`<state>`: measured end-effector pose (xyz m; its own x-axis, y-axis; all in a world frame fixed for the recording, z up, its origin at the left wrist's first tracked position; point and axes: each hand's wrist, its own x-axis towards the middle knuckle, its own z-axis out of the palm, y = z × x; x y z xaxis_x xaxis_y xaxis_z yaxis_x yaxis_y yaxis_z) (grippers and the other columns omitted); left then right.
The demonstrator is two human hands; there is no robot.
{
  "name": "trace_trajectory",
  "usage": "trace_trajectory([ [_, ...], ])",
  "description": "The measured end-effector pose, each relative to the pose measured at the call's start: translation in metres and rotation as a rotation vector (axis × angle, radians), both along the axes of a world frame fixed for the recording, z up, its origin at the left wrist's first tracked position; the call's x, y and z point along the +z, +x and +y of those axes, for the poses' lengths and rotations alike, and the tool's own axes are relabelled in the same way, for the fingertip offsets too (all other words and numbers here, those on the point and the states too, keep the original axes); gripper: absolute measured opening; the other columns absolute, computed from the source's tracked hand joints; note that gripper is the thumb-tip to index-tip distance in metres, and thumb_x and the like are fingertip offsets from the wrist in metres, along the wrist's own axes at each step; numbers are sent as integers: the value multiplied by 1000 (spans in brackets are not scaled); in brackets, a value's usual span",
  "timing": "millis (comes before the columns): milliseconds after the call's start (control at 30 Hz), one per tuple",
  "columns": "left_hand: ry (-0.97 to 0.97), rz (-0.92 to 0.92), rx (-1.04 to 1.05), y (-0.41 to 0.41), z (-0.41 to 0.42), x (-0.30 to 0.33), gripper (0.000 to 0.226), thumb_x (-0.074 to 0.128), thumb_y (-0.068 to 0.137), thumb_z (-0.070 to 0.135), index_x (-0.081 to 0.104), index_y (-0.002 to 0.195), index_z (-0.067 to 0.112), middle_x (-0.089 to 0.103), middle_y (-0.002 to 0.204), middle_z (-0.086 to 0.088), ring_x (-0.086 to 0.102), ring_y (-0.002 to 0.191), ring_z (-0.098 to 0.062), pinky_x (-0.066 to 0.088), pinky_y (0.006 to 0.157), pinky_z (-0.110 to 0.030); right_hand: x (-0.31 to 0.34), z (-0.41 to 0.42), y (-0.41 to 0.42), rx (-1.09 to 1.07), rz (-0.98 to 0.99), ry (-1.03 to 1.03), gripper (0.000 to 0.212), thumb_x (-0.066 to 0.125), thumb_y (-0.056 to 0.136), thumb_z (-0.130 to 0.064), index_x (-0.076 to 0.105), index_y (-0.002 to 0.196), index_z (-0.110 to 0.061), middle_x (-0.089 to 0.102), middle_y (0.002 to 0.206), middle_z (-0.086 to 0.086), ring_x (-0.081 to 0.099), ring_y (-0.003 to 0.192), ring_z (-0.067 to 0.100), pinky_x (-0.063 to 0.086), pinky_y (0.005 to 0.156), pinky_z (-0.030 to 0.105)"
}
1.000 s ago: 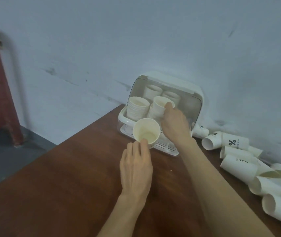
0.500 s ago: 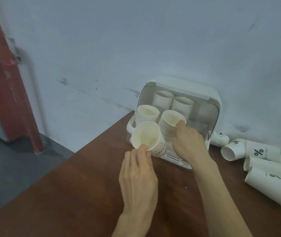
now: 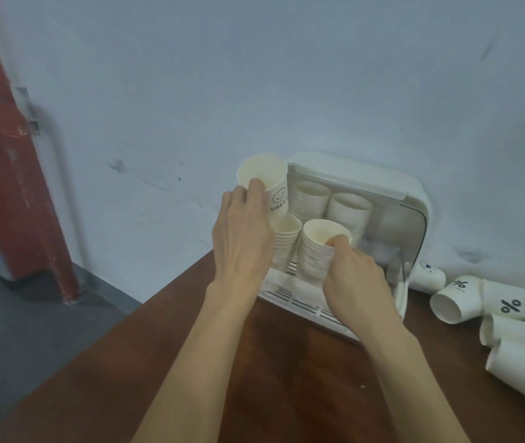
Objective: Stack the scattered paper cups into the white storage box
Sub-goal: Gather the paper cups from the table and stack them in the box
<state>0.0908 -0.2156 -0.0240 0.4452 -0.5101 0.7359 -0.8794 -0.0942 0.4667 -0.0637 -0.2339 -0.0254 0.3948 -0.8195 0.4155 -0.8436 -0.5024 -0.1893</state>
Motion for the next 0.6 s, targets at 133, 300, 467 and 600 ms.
trace_trajectory([
  [133, 125, -16, -55, 0, 0, -3, 24, 38, 91, 1, 47, 112, 9, 48, 96, -9, 38, 91, -25, 32, 65, -35, 2, -1, 2, -9, 15, -26, 18, 40, 91, -6, 40, 108, -12, 60, 100, 14, 55, 88, 34, 31, 64, 35],
  [300, 277, -104, -66, 3, 3, 7, 35, 38, 87, -1, 45, 119, 10, 51, 106, -10, 40, 99, -27, 29, 67, -33, 0, -3, 0, -31, -29, -36, 20, 39, 92, -3, 45, 109, -11, 63, 100, 14, 56, 89, 34, 30, 64, 34],
  [467, 396, -158, -90, 5, 5, 3, 37, 41, 84, -3, 46, 118, 11, 50, 106, -10, 41, 100, -26, 29, 68, -31, -1, -5, -1, -28, -63, -35, 22, 40, 95, -5, 48, 115, -11, 64, 104, 14, 57, 93, 33, 29, 65, 33],
  [600, 460, -187, -77, 3, 6, 2, 34, 40, 85, 1, 46, 116, 13, 49, 107, -9, 42, 103, -27, 31, 68, -31, -2, -5, -1, -20, -69, -52, 24, 40, 95, -4, 49, 117, -10, 64, 104, 14, 57, 93, 34, 30, 65, 34],
])
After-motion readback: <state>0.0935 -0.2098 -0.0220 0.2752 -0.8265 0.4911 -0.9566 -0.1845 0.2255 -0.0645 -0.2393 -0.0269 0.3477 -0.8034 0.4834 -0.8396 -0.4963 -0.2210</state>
